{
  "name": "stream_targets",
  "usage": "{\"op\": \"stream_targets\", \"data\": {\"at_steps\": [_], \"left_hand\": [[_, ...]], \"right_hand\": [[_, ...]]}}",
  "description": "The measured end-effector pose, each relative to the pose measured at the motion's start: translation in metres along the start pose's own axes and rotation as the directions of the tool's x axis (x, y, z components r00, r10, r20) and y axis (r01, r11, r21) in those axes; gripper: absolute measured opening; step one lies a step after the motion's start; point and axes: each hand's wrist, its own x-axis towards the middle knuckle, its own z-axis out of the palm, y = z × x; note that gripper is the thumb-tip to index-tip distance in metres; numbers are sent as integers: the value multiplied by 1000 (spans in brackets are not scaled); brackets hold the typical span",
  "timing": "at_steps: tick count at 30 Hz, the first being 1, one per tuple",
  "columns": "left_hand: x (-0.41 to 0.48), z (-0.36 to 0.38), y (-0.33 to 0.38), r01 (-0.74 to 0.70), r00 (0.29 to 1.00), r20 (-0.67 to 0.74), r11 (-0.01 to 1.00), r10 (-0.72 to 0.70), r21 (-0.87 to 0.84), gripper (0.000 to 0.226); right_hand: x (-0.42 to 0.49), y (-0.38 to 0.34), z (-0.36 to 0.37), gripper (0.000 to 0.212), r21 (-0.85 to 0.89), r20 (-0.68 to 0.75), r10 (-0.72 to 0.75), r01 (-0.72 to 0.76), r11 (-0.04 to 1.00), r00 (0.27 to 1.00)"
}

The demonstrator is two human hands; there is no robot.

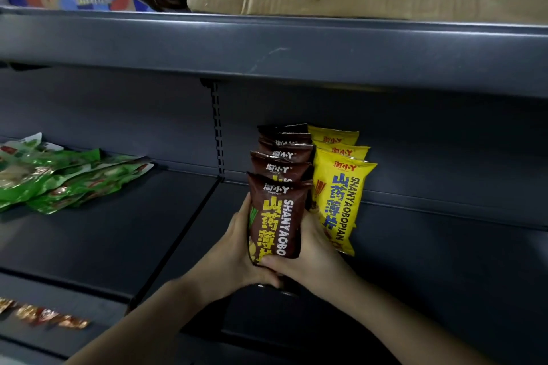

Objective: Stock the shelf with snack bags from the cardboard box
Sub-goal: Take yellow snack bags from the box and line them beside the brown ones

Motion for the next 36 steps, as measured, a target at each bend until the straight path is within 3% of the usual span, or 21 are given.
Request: {"op": "stream_targets", "data": {"at_steps": [6,12,14,16,18,20,22,24,28,36], "left_hand": [[3,-3,2,4,1000,-27,995,-1,97,145],[-6,-2,14,82,993,-94,981,-67,176,136],[-11,1,18,96,988,-143,970,-64,224,131],[-15,3,21,100,985,-162,969,-64,224,127],[-15,5,21,110,982,-174,977,-78,185,124],[-13,6,22,120,980,-174,982,-93,148,123],[-13,7,23,134,979,-168,985,-115,111,124],[-12,7,24,147,978,-160,985,-132,88,126],[-13,7,25,162,976,-158,985,-151,58,126],[-15,10,25,165,972,-176,985,-154,49,123]], "right_hand": [[2,4,8,91,-52,-115,16,-22,998,993],[-4,-2,0,68,45,-77,-28,31,999,997],[-13,0,-9,59,30,-239,10,-3,1000,971],[-20,7,-22,51,-19,-507,64,-86,996,860],[-18,19,-35,65,30,-592,193,-218,975,782],[-9,32,-44,81,84,-469,293,-288,954,833],[0,40,-45,82,55,-332,225,-220,974,916],[6,45,-44,84,-1,-258,151,-156,988,954],[15,47,-49,89,-74,-193,180,-197,978,965],[7,46,-55,88,157,-62,228,-216,964,972]]}}
